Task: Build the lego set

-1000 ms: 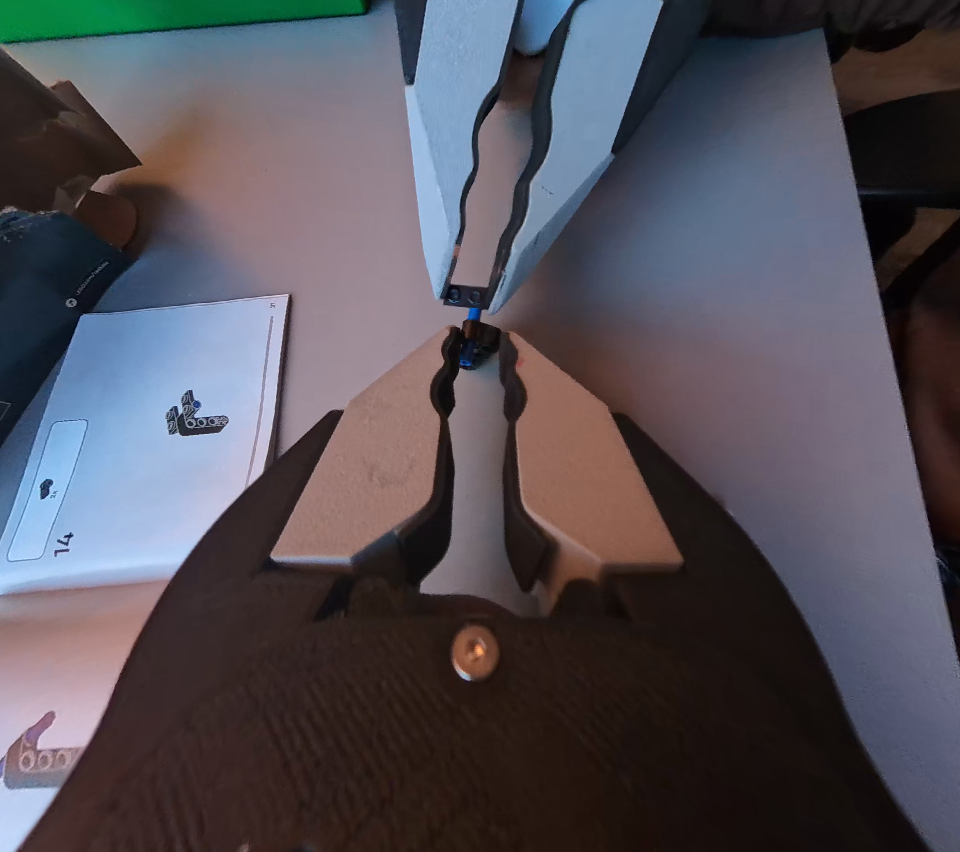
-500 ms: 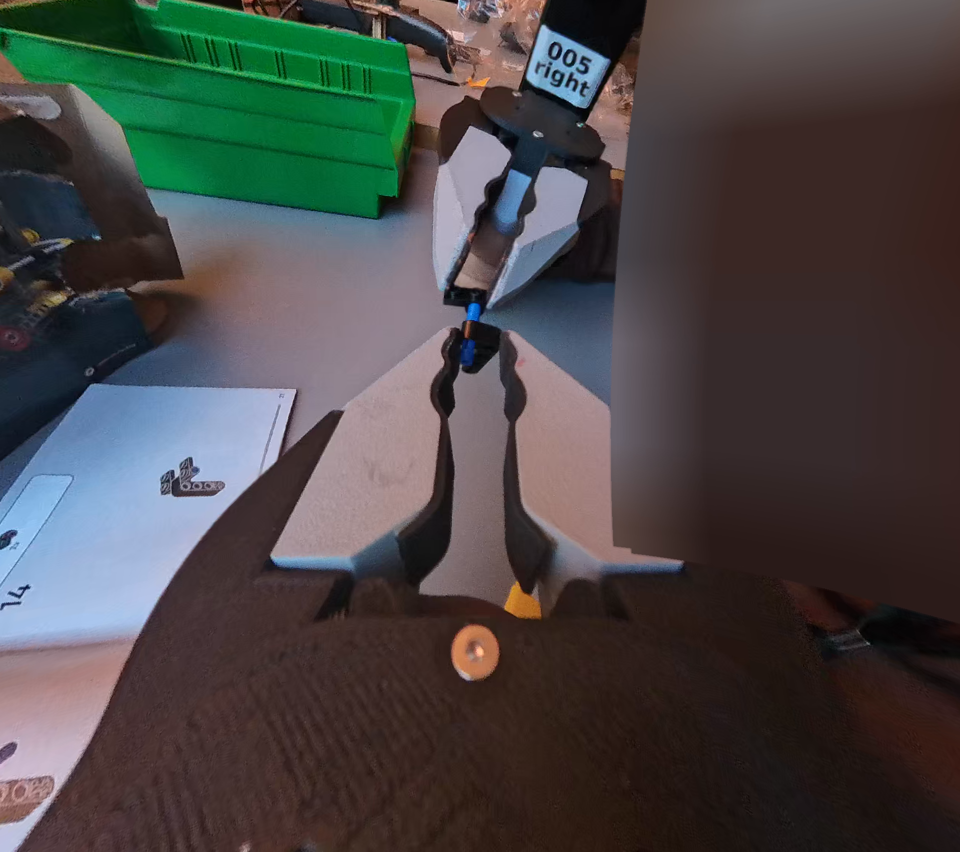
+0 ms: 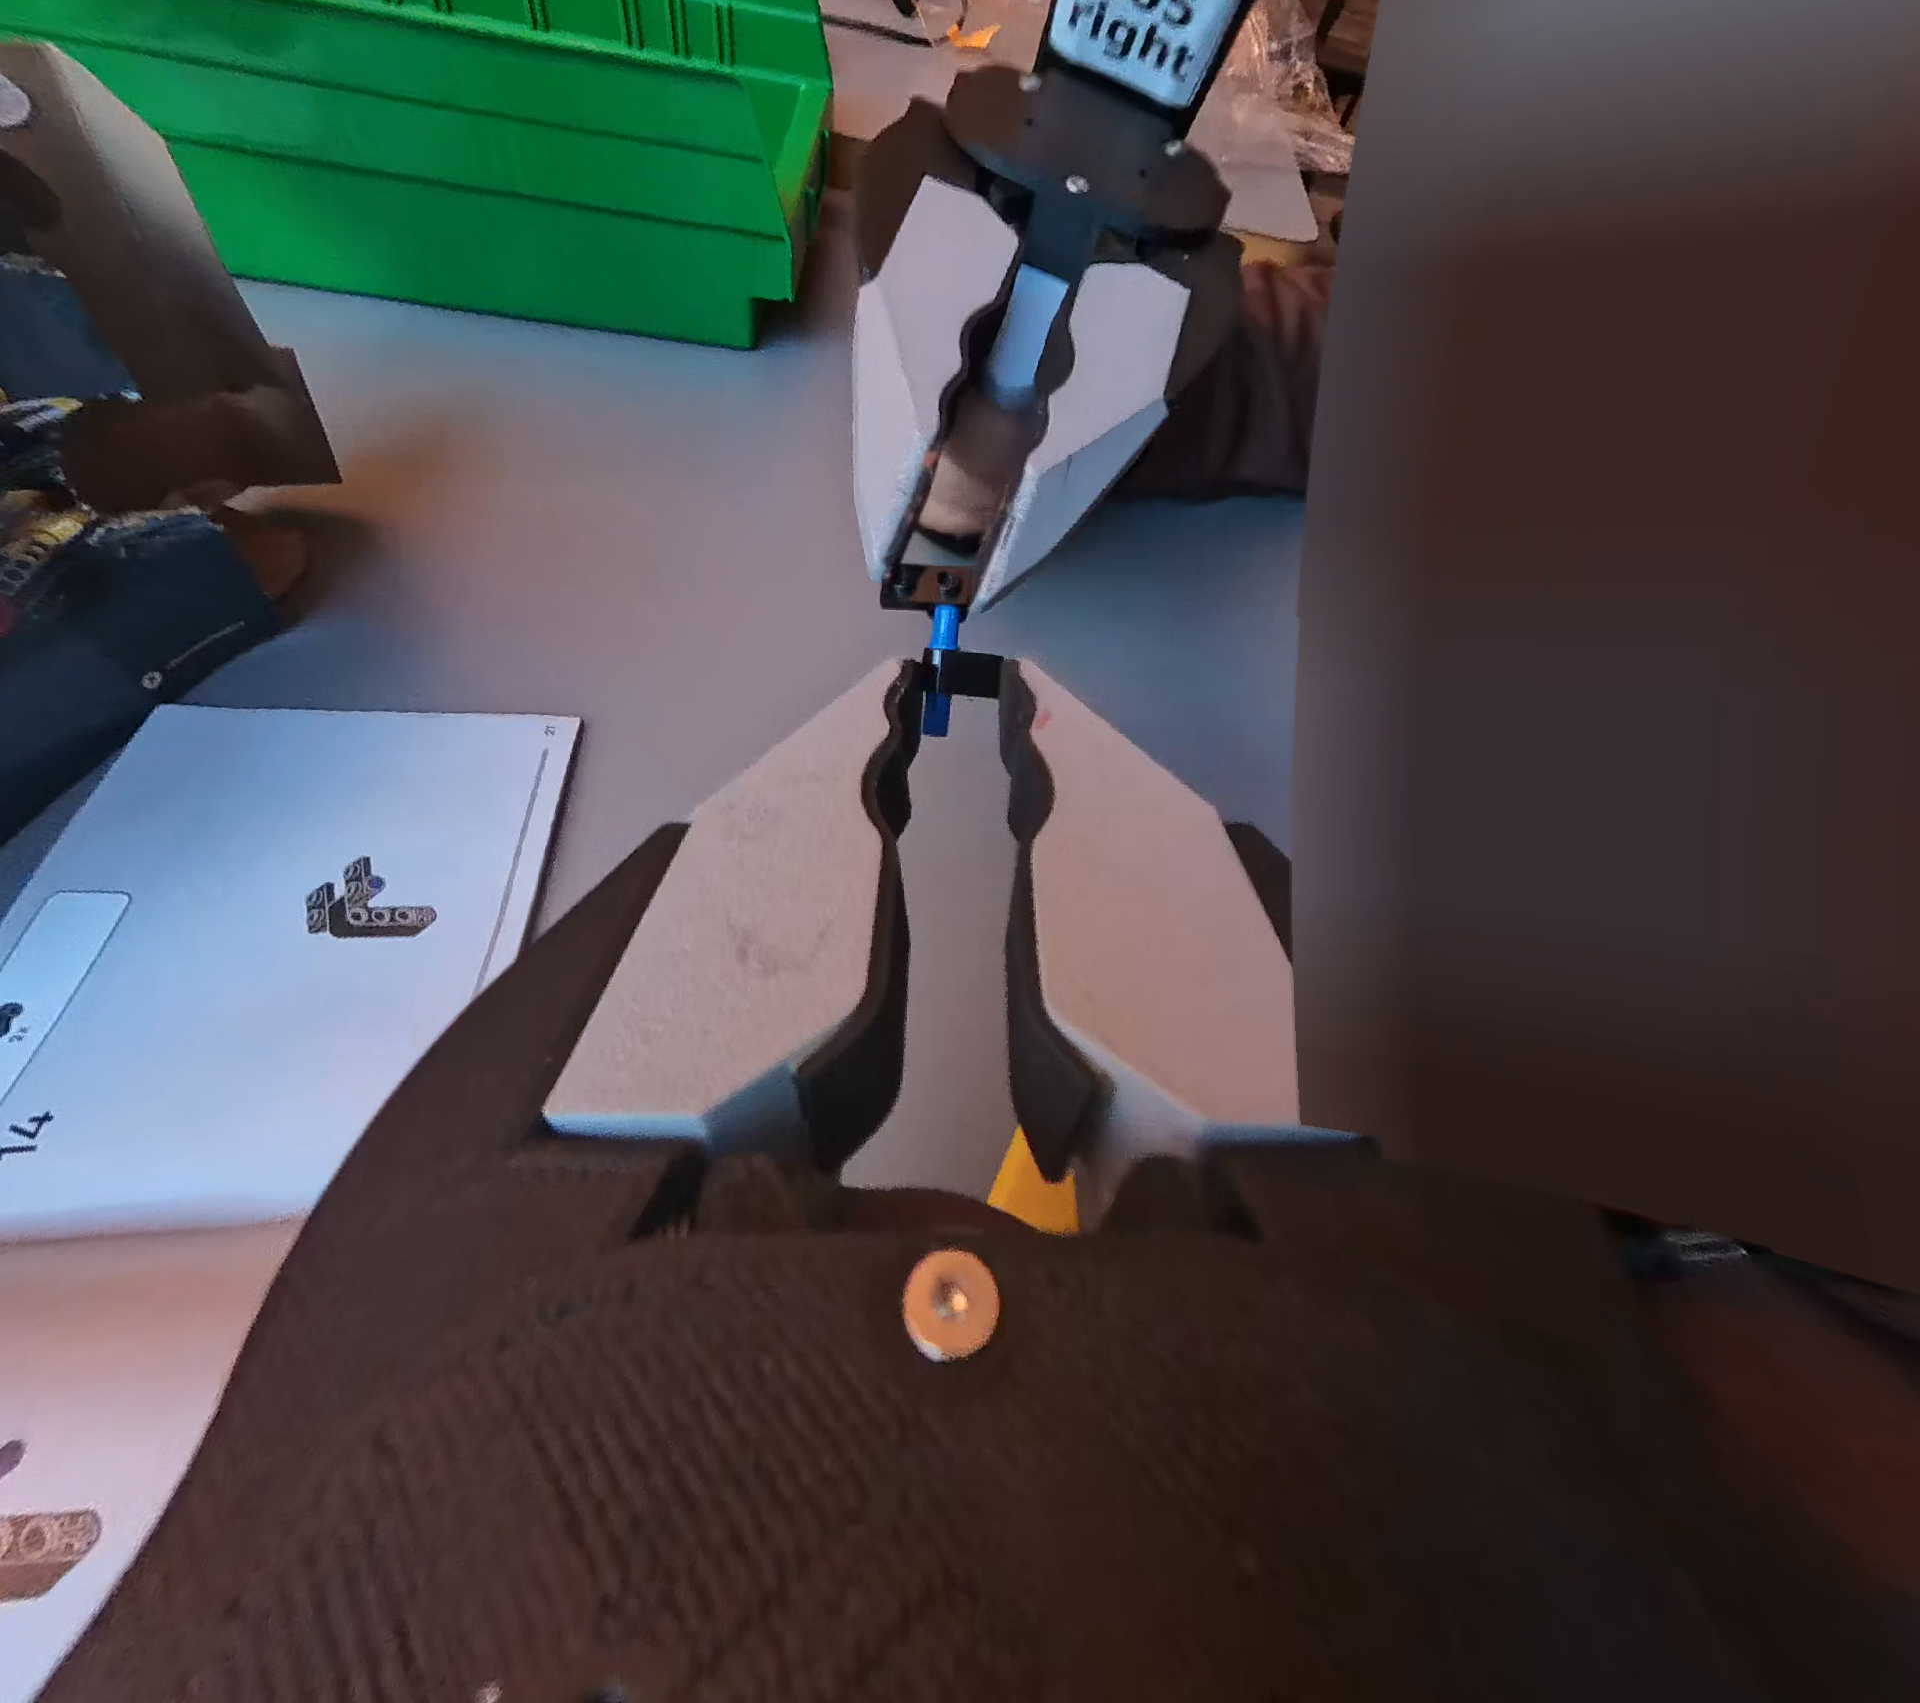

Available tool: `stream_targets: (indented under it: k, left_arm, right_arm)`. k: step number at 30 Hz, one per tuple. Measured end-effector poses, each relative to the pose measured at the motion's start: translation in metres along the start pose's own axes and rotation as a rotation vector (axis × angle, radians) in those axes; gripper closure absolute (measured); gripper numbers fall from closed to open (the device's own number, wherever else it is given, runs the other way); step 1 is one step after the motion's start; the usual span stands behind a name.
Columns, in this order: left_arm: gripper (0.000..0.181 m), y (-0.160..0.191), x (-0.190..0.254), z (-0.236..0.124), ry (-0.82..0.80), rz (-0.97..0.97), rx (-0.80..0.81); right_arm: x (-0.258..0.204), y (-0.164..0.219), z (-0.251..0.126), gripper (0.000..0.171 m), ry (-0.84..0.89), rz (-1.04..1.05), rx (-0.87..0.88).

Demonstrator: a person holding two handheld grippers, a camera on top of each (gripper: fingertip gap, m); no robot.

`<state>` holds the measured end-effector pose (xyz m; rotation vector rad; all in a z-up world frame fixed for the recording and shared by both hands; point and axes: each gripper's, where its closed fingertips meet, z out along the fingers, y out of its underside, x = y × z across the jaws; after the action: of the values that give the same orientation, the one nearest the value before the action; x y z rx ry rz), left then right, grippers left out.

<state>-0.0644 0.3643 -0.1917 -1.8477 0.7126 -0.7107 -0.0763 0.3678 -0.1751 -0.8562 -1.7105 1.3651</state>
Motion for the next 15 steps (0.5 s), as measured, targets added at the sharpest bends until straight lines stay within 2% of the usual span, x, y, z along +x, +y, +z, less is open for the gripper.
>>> stream_targets:
  k: [1,5,8,15]
  left_arm:
    - [0.17,0.004,-0.001,0.001,-0.004,-0.003,-0.022]
    - [0.17,0.025,-0.001,0.008,-0.005,-0.029,-0.145]
    - [0.17,0.037,0.003,0.011,-0.002,0.001,-0.211]
    - [0.17,0.028,0.006,0.009,0.035,-0.046,-0.16]
  right_arm:
    - [-0.001,0.004,0.0,0.161,-0.001,-0.033,-0.038]
    - [-0.008,0.025,0.002,0.161,-0.013,-0.165,-0.192]
    - [-0.016,0.036,0.004,0.16,-0.046,-0.167,-0.225]
    - [-0.016,0.028,0.002,0.161,-0.065,-0.112,-0.175]
